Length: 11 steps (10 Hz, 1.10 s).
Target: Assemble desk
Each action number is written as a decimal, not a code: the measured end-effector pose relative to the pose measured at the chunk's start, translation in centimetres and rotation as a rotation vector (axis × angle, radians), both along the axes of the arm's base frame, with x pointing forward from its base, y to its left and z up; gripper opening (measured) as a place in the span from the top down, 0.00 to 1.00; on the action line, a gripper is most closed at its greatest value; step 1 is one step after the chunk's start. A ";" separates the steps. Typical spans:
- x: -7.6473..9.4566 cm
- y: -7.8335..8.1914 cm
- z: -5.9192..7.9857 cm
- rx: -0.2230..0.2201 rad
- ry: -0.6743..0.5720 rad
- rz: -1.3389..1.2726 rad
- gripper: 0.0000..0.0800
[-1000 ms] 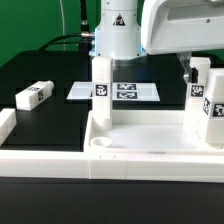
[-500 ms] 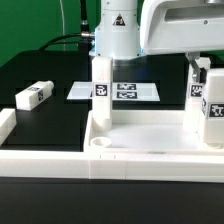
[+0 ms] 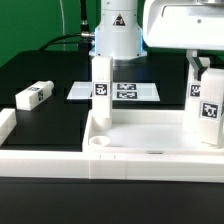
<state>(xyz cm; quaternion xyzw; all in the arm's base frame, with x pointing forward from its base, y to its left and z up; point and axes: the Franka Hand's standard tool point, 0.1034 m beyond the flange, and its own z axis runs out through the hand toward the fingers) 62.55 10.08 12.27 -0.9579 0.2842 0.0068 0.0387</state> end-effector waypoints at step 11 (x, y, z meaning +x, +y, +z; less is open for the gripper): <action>0.5 0.2 -0.1 0.026 0.024 -0.739 0.64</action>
Offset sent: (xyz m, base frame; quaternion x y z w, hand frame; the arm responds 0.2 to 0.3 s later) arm -0.0064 -0.0001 -0.0054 0.0074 -0.0030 0.2559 0.9667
